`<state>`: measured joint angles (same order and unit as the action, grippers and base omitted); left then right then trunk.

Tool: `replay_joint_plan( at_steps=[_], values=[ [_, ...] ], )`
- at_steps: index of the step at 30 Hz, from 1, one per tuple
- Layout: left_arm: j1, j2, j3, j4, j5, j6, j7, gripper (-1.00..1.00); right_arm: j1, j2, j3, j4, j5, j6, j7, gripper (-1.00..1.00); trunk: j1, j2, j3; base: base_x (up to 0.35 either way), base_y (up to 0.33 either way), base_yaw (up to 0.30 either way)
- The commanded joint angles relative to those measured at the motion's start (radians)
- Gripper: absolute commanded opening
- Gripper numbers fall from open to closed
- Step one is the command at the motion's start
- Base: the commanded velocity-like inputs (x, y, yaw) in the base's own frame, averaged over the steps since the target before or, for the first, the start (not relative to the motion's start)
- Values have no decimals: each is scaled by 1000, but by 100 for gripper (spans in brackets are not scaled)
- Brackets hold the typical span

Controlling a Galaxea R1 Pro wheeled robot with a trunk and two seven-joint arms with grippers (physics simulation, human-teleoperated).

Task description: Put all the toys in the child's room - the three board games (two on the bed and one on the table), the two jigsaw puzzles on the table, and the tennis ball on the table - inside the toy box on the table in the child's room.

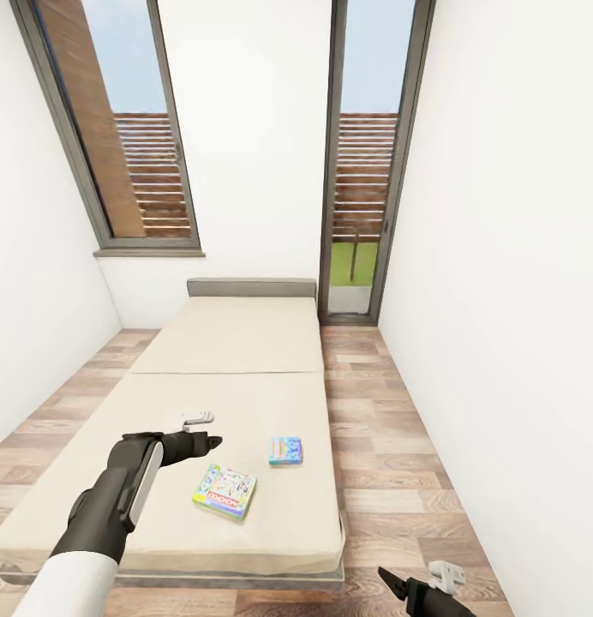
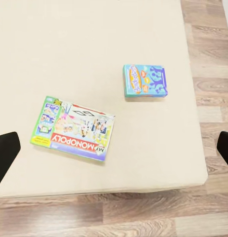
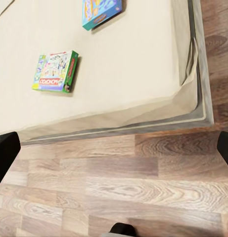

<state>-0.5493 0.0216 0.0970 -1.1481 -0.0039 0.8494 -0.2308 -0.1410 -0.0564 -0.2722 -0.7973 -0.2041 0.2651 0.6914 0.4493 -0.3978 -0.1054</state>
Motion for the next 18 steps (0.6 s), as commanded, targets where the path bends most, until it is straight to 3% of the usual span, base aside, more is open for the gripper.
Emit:
replay_joint_plan(
  at_steps=[1, 18],
  values=[
    [-1, 0, 1, -1, -1, 5, -4, 100, -1, 0, -2, 0, -9, 9, 3, 100, 1, -2, -2, 41, 1, 0],
    [0, 0, 0, -1, -1, 5, -4, 100, -1, 2, -2, 1, -10, 10, 5, 100, 1, -2, -2, 163, 23, 0]
  ],
)
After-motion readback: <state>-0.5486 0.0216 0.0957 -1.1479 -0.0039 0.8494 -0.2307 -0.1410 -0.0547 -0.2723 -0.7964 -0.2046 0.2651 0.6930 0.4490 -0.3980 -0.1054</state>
